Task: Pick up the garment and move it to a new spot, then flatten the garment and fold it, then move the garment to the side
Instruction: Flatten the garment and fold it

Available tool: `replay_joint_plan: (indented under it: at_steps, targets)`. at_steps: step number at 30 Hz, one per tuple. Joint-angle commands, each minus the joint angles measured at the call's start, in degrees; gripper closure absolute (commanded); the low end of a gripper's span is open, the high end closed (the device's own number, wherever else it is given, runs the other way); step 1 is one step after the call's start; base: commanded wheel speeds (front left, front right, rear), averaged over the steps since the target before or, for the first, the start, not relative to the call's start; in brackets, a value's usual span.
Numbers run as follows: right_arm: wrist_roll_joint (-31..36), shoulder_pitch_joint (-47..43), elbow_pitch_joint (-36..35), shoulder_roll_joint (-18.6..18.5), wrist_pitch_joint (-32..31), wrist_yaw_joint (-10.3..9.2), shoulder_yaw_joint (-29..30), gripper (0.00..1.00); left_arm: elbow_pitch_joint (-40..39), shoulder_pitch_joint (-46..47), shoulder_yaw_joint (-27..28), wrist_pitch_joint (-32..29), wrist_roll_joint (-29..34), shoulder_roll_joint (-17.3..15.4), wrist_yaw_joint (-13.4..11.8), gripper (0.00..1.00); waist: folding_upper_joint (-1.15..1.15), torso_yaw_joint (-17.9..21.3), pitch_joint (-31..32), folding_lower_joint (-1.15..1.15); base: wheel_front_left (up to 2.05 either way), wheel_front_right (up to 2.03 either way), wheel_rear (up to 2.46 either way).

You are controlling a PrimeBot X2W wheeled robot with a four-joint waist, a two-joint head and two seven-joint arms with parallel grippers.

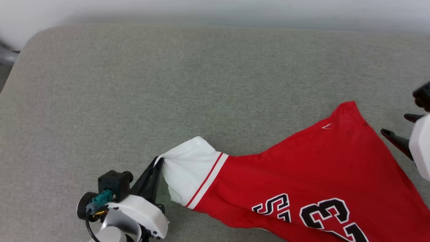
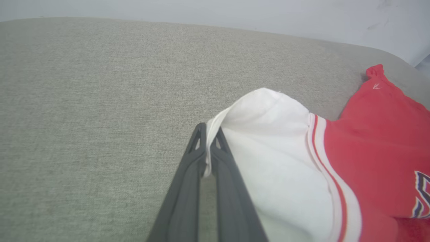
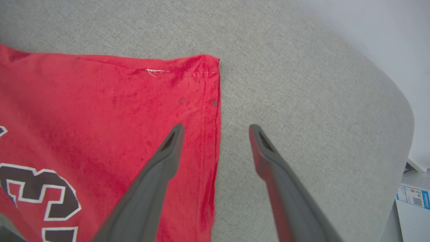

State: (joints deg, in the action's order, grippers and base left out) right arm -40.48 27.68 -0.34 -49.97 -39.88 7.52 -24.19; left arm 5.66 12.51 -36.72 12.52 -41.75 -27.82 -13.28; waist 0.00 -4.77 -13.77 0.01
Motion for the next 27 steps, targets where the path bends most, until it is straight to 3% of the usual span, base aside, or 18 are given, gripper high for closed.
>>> replay_joint_plan:
  at_steps: [1,6,12,20,25,26,27]
  targets:
    - [0.29,3.78,1.44,0.11,-2.69,-0.07,-2.66,0.00,-0.24,1.20,-0.05,0.07,0.59,0.41,0.08,1.00,0.00,-1.63,-1.68,-0.01,0.00,0.00,0.00]
    - [1.45,12.36,6.57,1.18,-7.28,-0.07,-9.43,0.00,-0.65,2.67,-0.37,0.42,1.34,0.80,0.18,1.00,0.00,-3.38,-3.99,-0.01,0.00,0.00,0.00]
    - [2.33,20.05,15.09,4.24,-7.09,-0.07,-15.41,0.00,-1.06,4.41,-0.78,0.51,1.94,1.44,0.40,1.00,0.00,-4.81,-6.87,-0.01,0.00,0.00,0.00]
    - [1.05,21.14,26.58,7.38,-3.01,-0.06,-21.23,0.00,-0.42,6.06,-1.47,0.60,2.42,2.52,0.85,1.00,0.00,-6.13,-8.77,-0.01,0.00,0.00,0.00]
    - [-1.55,19.97,28.66,7.81,-1.49,-0.02,-24.80,0.03,0.02,6.33,-1.51,0.67,2.25,2.57,0.93,1.00,0.00,-6.07,-8.76,-0.01,0.00,0.00,0.00]
    - [-2.03,20.20,28.74,7.75,-0.43,0.02,-25.24,0.66,0.16,6.24,-1.47,0.70,2.16,2.50,0.92,1.00,0.00,-5.93,-8.60,-0.01,0.00,0.00,0.00]
    - [-2.49,20.51,28.91,7.60,0.22,0.02,-25.75,1.00,0.32,6.09,-1.39,0.75,2.07,2.41,0.88,1.00,0.00,-5.75,-8.34,-0.01,0.00,0.00,0.00]
